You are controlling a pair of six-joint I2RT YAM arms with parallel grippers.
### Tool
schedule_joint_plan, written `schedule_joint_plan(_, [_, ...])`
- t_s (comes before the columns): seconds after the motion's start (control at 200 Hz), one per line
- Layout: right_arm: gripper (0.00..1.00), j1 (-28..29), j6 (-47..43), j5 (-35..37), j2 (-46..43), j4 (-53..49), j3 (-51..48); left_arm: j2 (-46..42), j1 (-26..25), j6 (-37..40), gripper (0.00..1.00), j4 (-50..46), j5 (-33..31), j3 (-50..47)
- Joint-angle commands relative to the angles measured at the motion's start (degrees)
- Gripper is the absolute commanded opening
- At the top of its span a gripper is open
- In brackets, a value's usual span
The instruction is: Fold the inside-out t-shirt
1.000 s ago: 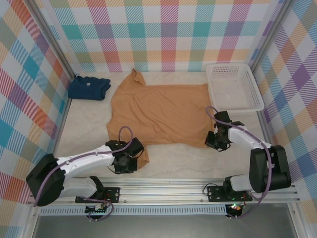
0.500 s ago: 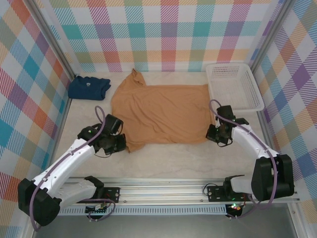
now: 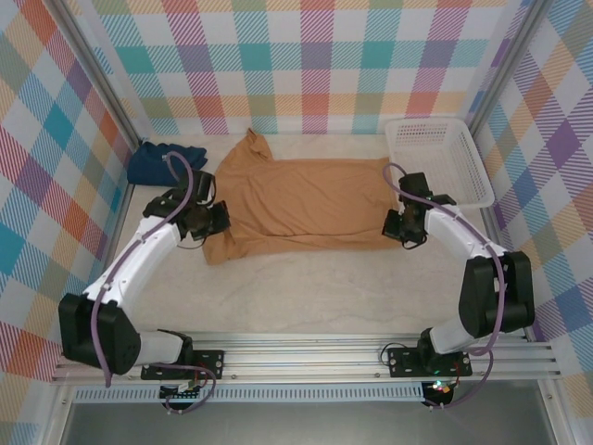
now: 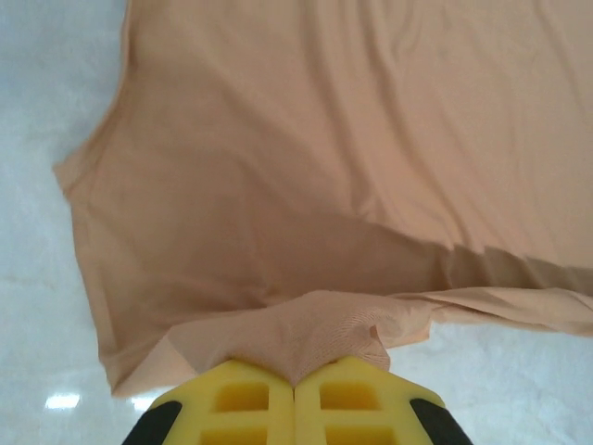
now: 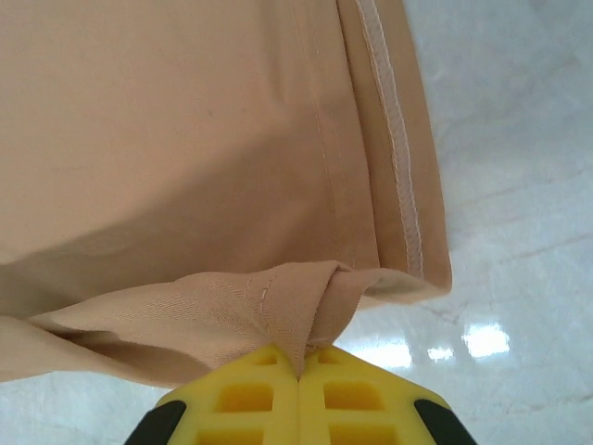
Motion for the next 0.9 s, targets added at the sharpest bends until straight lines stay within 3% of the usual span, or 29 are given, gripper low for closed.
schedule_joint_plan(0.0, [0.04,0.48,-1.32,1.94,1.62,1.05,2.44,3.70,1.45,2.08,0.00,3.01,1.44,3.24])
schedule_joint_plan(0.895, [0.07,3.75,-2.11,12.70,14.03,4.39,12.93,28.42,4.73,5.20,0.00,3.72,2.84,25.47])
